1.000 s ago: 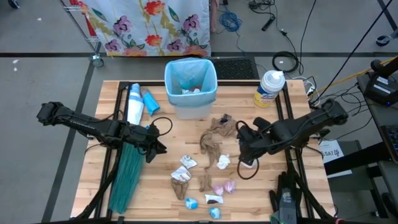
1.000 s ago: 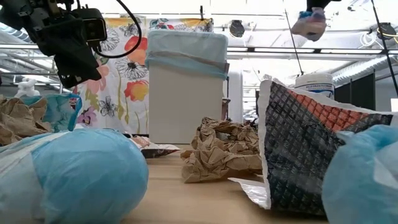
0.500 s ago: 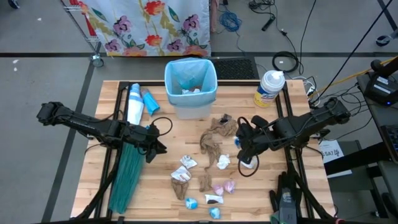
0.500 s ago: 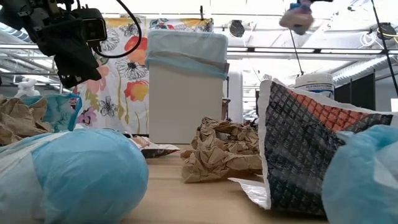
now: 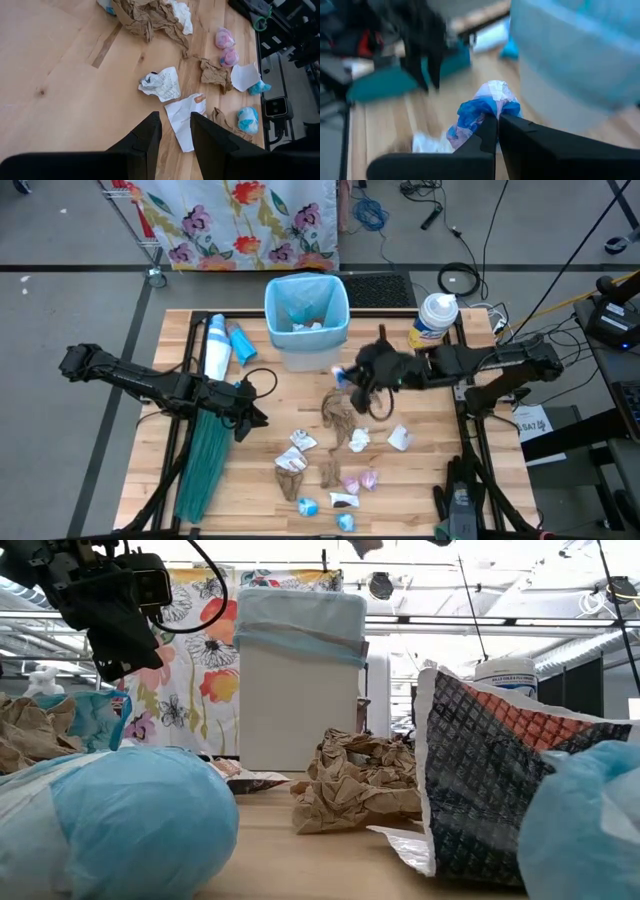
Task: Place trash/remove bag and relplace
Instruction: Put the pink plastic into the white trash bin
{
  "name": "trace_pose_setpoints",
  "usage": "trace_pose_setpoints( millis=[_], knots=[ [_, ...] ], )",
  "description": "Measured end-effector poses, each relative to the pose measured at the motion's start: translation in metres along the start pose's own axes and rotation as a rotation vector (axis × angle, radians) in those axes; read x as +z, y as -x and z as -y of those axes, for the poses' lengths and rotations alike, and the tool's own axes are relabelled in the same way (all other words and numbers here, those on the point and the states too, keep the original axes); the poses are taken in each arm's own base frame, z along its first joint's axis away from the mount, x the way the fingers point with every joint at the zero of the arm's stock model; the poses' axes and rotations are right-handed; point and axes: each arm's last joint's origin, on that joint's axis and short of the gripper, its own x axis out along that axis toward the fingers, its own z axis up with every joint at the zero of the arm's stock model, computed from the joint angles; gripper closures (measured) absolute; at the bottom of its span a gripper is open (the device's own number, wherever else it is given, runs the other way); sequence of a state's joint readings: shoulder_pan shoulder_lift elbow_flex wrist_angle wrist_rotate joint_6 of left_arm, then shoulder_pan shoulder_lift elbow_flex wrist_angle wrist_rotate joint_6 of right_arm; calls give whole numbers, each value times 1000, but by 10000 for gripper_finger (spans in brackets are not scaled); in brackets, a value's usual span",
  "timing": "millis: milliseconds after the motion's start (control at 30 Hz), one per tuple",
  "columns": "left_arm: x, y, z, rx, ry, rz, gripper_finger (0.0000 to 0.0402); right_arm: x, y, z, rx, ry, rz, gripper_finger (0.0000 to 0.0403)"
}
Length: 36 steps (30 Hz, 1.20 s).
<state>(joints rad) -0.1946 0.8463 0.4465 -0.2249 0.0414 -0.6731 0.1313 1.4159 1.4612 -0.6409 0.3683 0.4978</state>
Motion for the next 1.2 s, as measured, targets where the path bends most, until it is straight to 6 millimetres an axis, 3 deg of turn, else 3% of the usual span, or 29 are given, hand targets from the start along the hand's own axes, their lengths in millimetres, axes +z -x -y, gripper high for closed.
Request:
trace_pose_setpoints(
  millis=[300, 733, 900, 1200],
  knots=[
    [0, 0, 0, 0, 0, 0, 293, 35, -61, 43, 40, -88, 61, 403],
    [0, 0, 0, 0, 0, 0, 293, 98, -113, 90, -97, -88, 129, 403],
    [0, 0, 0, -1, 0, 0, 293, 111, -112, 101, -132, -92, 117, 390],
    [0, 0, 0, -1, 0, 1, 293, 116, -95, 103, -152, -72, 111, 316]
  ],
)
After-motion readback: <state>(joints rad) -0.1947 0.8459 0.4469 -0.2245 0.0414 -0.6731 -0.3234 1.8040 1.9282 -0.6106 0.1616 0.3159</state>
